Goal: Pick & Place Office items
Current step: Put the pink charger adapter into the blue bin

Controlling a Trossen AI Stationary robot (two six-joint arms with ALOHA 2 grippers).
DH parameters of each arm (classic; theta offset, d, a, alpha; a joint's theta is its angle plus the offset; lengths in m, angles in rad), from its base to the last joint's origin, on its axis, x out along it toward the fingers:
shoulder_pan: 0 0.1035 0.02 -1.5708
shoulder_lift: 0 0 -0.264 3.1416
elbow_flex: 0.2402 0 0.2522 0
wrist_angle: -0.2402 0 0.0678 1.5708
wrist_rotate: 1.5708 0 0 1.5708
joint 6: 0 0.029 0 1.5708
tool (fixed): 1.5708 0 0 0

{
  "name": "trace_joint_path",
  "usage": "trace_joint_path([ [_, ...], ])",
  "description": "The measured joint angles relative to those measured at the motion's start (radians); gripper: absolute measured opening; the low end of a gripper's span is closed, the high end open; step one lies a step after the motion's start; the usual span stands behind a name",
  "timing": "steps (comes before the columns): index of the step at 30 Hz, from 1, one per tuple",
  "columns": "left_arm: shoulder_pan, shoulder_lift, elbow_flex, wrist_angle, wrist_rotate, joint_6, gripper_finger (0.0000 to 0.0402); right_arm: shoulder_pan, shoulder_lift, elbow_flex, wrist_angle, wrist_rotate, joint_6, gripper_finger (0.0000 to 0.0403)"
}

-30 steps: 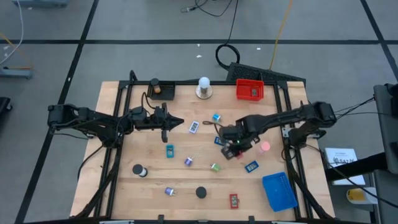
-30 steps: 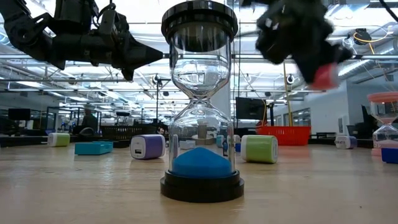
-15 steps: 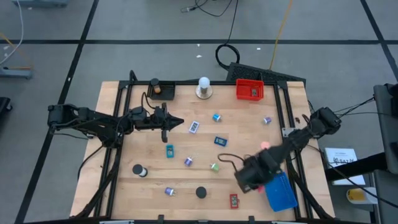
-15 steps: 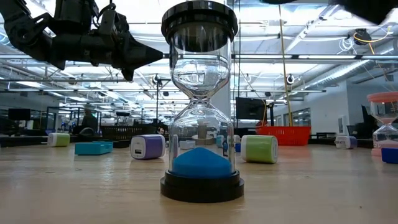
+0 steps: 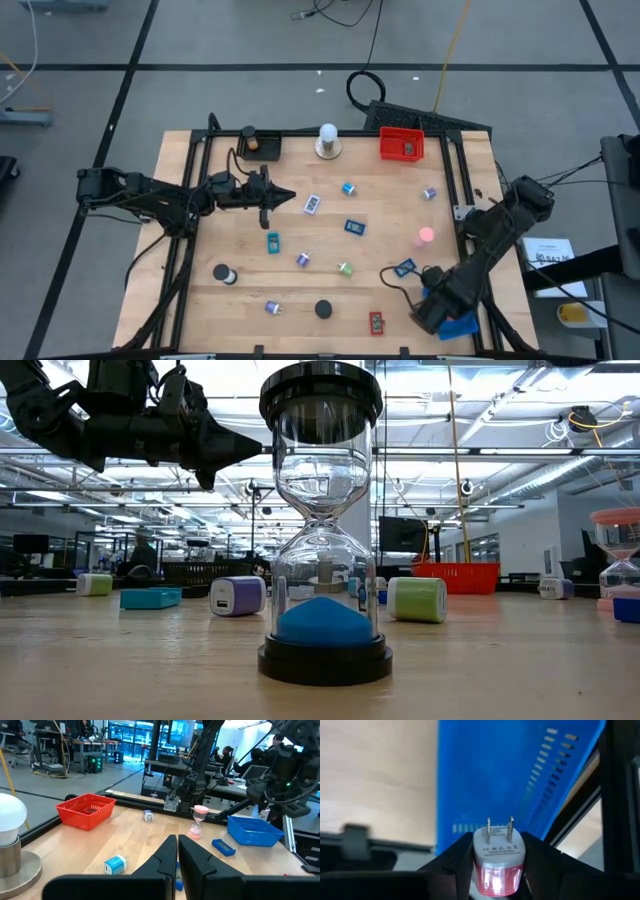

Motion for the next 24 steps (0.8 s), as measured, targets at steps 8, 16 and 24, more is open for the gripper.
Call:
trace_joint_path([
  [8, 0.000, 0.000, 0.000, 0.001, 0.000, -0.019, 0.0019, 0.029, 0.000, -0.155, 0.212, 0.001, 0.008, 0.0135],
  [16, 0.000, 0.000, 0.000, 0.003, 0.000, -0.020, 0.0019, 0.035, 0.000, -0.230, 0.361, -0.001, 0.008, 0.0139],
  [24, 0.000, 0.000, 0.000, 0.004, 0.000, -0.020, 0.0019, 0.052, 0.000, -0.230, 0.405, -0.003, 0.035, 0.0161],
])
